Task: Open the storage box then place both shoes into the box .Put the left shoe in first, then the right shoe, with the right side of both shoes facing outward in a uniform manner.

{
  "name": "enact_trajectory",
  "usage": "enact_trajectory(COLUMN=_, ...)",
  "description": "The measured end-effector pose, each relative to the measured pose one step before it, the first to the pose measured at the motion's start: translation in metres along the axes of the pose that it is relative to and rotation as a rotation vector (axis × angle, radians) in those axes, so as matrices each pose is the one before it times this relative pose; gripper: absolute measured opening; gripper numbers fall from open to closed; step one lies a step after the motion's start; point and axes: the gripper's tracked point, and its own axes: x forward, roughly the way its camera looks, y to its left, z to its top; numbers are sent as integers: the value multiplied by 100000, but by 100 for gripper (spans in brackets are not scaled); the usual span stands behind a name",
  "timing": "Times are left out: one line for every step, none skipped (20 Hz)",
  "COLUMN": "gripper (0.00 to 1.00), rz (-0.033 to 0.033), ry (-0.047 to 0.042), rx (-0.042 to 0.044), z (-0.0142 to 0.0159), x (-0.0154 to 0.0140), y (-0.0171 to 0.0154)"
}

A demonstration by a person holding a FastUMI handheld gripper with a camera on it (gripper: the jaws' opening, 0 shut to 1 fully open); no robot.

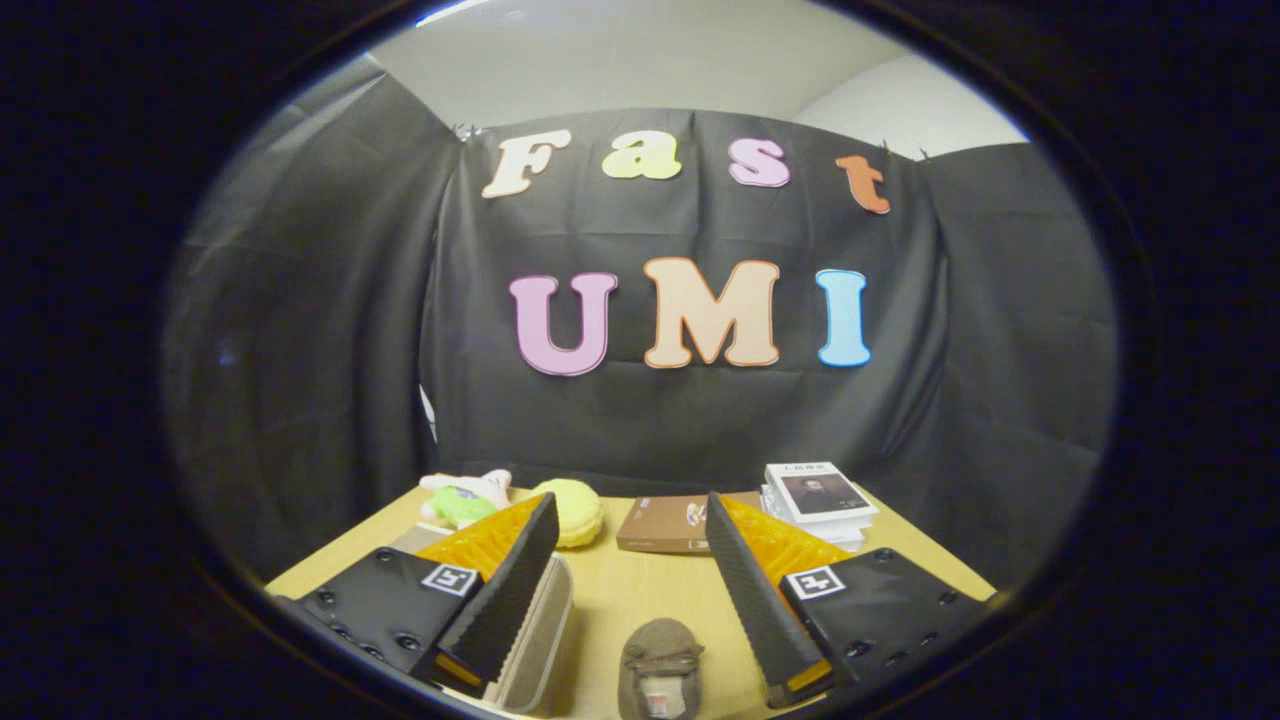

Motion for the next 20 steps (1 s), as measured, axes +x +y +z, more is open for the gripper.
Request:
enact_trajectory(gripper=96, rz=-138, ry=-1461, rx=2935, z=113, x=-156, y=-766)
enact_trajectory(gripper=96, rz=166, ry=-1613, rx=3645, z=-43, x=-203, y=-597)
enact_trajectory(gripper=96, rz=1019, ry=-1221, rx=4743, z=-248, x=-100, y=-247)
enact_trajectory(gripper=96, rz=776, ry=-650, rx=5685, z=-353, x=-274, y=-191)
enact_trajectory(gripper=96, rz=1311, ry=-640, rx=6580, z=-521, x=-314, y=-246)
enact_trajectory(gripper=96, rz=1144, ry=-468, rx=6909, z=-397, x=-286, y=-64)
enact_trajectory(gripper=96, rz=541, ry=-616, rx=7124, z=-626, x=-332, y=-368)
enact_trajectory(gripper=96, rz=73, ry=-345, rx=7073, z=-545, x=-380, y=-402)
enact_trajectory(gripper=96, rz=-591, ry=-156, rx=7077, z=-716, x=-358, y=-497)
enact_trajectory(gripper=96, rz=-1473, ry=171, rx=6724, z=-662, x=-562, y=-717)
enact_trajectory(gripper=96, rz=-943, ry=-487, rx=6371, z=-680, x=-358, y=-622)
enact_trajectory(gripper=96, rz=-1110, ry=-756, rx=5706, z=-344, x=-395, y=-642)
enact_trajectory(gripper=96, rz=-1249, ry=-200, rx=5023, z=-442, x=-252, y=-802)
enact_trajectory(gripper=96, rz=-1497, ry=88, rx=4086, z=-514, x=-344, y=-736)
enact_trajectory(gripper=96, rz=-1489, ry=371, rx=3620, z=-622, x=-459, y=-802)
enact_trajectory(gripper=96, rz=-1227, ry=77, rx=3270, z=-503, x=-182, y=-767)
enact_trajectory(gripper=96, rz=-960, ry=153, rx=3863, z=-619, x=-190, y=-681)
enact_trajectory(gripper=96, rz=-556, ry=8, rx=4557, z=-409, x=-83, y=-562)
enact_trajectory(gripper=96, rz=-890, ry=-550, rx=4670, z=-227, x=-171, y=-514)
enact_trajectory(gripper=96, rz=-441, ry=-822, rx=4366, z=-143, x=-37, y=-511)
